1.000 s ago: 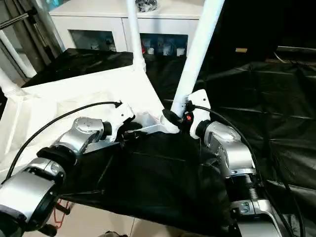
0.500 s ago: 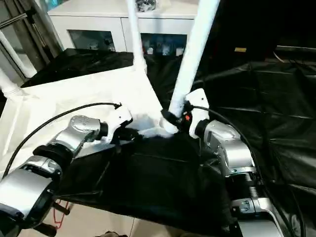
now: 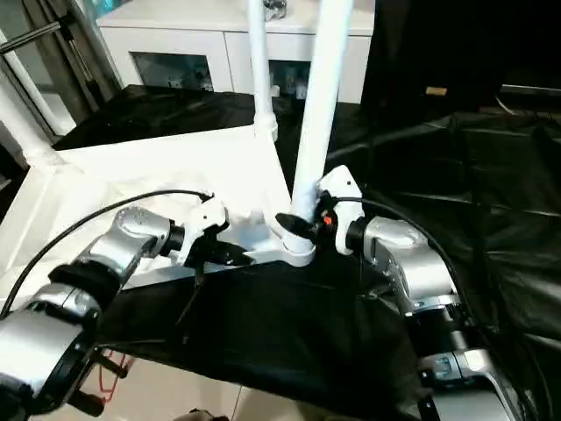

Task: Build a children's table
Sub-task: Insert table leg to table base

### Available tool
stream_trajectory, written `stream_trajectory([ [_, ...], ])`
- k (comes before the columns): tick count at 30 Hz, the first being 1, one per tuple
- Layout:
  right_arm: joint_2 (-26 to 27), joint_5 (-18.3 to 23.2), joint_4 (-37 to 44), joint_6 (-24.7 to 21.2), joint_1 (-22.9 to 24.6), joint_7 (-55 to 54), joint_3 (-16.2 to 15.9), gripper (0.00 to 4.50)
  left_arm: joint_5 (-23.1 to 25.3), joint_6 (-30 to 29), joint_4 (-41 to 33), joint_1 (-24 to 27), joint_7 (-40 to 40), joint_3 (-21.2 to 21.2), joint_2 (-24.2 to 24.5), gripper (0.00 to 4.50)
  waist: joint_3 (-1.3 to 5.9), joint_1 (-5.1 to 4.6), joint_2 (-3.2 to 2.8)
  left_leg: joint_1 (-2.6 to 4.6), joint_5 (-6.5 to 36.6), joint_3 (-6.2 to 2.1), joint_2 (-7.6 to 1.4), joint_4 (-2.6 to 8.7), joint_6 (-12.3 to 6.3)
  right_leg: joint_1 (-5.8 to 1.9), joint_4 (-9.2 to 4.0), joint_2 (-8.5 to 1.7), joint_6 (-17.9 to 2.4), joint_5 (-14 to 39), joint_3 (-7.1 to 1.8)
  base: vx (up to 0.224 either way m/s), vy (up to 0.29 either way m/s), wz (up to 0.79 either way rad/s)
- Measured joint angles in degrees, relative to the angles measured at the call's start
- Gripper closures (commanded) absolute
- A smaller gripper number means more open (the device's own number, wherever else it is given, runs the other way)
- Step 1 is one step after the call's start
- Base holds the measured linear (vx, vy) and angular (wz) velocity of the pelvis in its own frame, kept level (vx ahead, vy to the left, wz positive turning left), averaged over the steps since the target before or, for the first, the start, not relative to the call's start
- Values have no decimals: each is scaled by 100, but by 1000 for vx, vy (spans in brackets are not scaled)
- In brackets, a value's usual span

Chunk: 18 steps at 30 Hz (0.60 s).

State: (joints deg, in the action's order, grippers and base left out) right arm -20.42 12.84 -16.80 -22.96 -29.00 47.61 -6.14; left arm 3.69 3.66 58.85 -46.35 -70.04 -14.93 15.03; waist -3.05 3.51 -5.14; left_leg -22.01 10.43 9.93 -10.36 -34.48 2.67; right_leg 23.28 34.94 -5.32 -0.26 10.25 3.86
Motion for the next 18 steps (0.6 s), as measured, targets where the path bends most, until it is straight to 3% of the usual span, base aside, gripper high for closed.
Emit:
stream_trajectory([
  [4, 14, -5, -11, -9, 0, 2, -9, 261, 8, 1, -316, 217, 106, 18, 10, 450, 21, -9, -31, 0, 1, 2, 1, 1, 1, 0, -3, 0, 1, 1, -1, 0, 0, 0],
  [18, 103, 1, -126, 52, -25, 51, -52, 261, 10, -249, -1102, 688, 219, 96, 110, 450, 32, -102, -47, 3, 1, 5, 1, 7, 1, 0, -4, 0, 8, 5, -5, 0, 0, 0],
])
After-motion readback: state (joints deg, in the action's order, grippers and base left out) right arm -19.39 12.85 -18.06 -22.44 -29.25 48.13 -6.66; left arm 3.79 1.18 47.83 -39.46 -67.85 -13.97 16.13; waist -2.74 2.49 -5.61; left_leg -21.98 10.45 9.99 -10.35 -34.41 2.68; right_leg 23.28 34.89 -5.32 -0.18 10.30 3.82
